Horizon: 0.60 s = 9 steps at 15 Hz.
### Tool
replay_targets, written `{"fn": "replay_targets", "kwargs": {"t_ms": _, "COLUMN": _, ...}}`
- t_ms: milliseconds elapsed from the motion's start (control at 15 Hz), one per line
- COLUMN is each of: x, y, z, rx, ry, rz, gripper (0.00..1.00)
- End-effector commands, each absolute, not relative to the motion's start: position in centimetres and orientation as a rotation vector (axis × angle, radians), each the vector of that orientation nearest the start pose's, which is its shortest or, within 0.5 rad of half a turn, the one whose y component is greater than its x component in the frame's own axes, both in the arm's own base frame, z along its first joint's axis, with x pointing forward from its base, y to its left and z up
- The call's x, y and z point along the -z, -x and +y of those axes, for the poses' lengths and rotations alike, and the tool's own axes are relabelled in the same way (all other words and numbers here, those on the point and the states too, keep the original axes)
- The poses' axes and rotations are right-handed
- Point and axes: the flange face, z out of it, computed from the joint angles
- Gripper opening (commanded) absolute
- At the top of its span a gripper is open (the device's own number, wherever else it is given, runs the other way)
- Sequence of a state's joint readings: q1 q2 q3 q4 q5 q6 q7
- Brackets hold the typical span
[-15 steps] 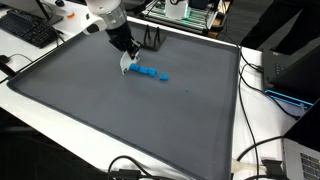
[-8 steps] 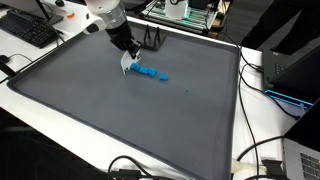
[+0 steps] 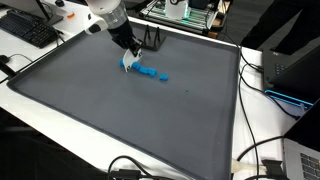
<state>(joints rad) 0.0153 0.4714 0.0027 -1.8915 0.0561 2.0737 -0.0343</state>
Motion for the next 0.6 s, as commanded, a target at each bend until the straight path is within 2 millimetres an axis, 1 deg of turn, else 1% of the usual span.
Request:
{"fn": "replay_targets", "kwargs": {"t_ms": 0, "x": -21.64, "y": -57.94, "z": 1.49, "rx": -0.542, "ry": 3.028, "rz": -0.028, "gripper": 0.01}}
{"fn": "replay_targets", "kwargs": {"t_ms": 200, "x": -21.48, "y": -57.52, "z": 1.45, "rx": -0.547, "ry": 3.025, "rz": -0.03, "gripper": 0.01}}
{"fn": "replay_targets", "kwargs": {"t_ms": 333, "x": -21.64, "y": -57.31, "z": 1.44, "rx": -0.547, "ry": 3.025, "rz": -0.032, "gripper": 0.01}}
{"fn": "replay_targets", "kwargs": {"t_ms": 533, "x": -22.19, "y": -57.48, "z": 1.59, "rx": -0.526, "ry": 3.03, "rz": -0.041, "gripper": 0.01}}
